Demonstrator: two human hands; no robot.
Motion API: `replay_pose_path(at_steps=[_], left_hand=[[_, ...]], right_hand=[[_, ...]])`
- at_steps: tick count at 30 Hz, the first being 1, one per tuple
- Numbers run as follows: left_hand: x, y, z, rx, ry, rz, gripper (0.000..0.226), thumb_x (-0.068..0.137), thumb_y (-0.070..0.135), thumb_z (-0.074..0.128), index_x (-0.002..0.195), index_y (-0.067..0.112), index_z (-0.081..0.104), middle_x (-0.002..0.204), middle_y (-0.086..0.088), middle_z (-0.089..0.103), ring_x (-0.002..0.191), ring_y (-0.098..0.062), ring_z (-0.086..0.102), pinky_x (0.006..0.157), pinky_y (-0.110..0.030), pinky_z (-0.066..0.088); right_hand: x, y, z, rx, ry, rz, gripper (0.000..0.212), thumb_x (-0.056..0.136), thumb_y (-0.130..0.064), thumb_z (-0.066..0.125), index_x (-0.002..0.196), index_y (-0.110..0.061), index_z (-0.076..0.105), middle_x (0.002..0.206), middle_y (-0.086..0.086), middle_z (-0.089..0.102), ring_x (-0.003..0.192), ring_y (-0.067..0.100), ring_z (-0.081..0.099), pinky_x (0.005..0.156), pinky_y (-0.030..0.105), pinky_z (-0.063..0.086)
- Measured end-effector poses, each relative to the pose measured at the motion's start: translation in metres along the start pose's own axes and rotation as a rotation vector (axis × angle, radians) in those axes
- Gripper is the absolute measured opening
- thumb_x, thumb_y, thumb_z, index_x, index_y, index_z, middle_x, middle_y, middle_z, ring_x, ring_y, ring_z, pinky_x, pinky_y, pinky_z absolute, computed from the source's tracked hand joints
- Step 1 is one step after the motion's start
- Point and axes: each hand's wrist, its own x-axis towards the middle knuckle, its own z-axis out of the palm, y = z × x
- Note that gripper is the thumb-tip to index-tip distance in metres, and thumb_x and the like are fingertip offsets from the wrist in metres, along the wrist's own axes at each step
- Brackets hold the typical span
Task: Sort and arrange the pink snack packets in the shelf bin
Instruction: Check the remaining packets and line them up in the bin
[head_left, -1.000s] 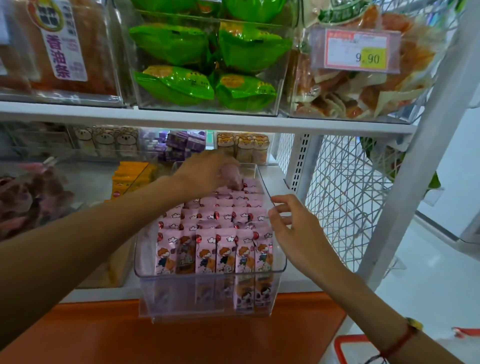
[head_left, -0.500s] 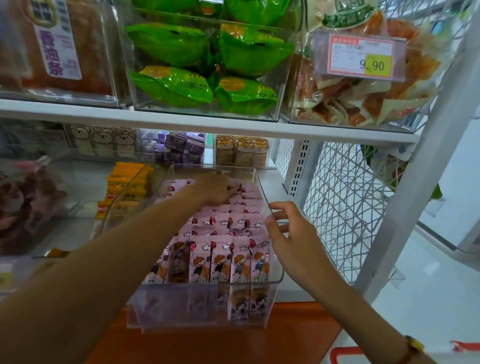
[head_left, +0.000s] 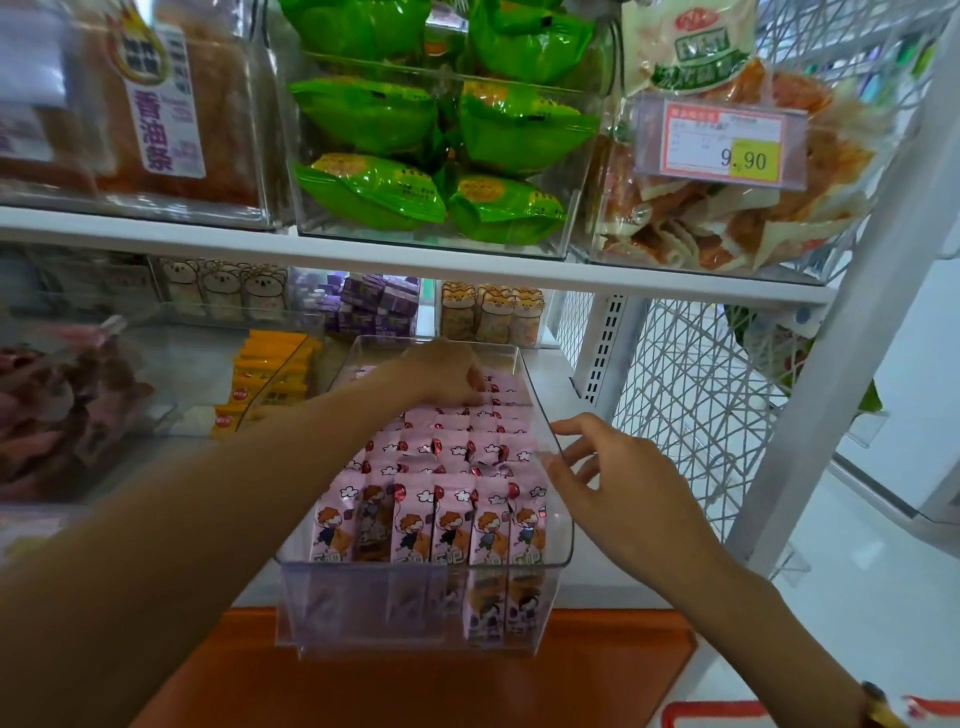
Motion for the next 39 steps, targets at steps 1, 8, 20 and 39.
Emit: replay_pose_path(at_steps=[1, 8, 20, 39], left_hand=[[0.0, 0.0, 0.001, -0.026, 0.023, -0.011, 0.027, 0.09, 0.033, 0.063, 0.111, 0.018, 0.069, 0.116, 0.002, 0.068, 0.105, -0.016, 0.062, 0.091, -0.03, 0.044], [-0.007, 0.0, 0.0, -0.25, 0.193, -0.03, 0.022, 0.091, 0.024, 0.063, 0.105, 0.008, 0.068, 0.113, -0.007, 0.067, 0.1, -0.017, 0.058, 0.088, -0.028, 0.043], [-0.096, 0.039, -0.034, -1.369, 0.713, -0.314, 0.015, 0.098, 0.02, 0.052, 0.109, 0.011, 0.057, 0.083, -0.006, 0.07, 0.073, -0.015, 0.07, 0.072, -0.023, 0.056], [-0.183, 0.056, 0.004, -1.039, 0.481, -0.047, 0.041, 0.085, 0.01, 0.066, 0.115, 0.035, 0.054, 0.114, 0.02, 0.057, 0.104, 0.007, 0.056, 0.073, -0.007, 0.049]], right_hand=[[0.0, 0.001, -0.001, -0.008, 0.024, -0.002, 0.032, 0.091, -0.046, 0.053, 0.119, -0.031, 0.054, 0.076, -0.029, 0.052, 0.073, -0.002, 0.06, 0.069, 0.024, 0.05], [-0.003, 0.001, 0.001, 0.035, 0.039, 0.018, 0.029, 0.091, -0.044, 0.056, 0.116, -0.03, 0.054, 0.072, -0.025, 0.055, 0.071, -0.004, 0.06, 0.062, 0.019, 0.048], [-0.001, -0.02, -0.001, -0.007, 0.207, -0.053, 0.031, 0.092, -0.043, 0.051, 0.115, -0.024, 0.058, 0.084, -0.019, 0.045, 0.071, -0.006, 0.044, 0.056, 0.009, 0.03], [0.006, -0.067, 0.028, 1.014, -0.235, 0.384, 0.037, 0.086, -0.043, 0.062, 0.113, -0.018, 0.063, 0.103, 0.001, 0.071, 0.1, 0.016, 0.066, 0.092, 0.035, 0.05]])
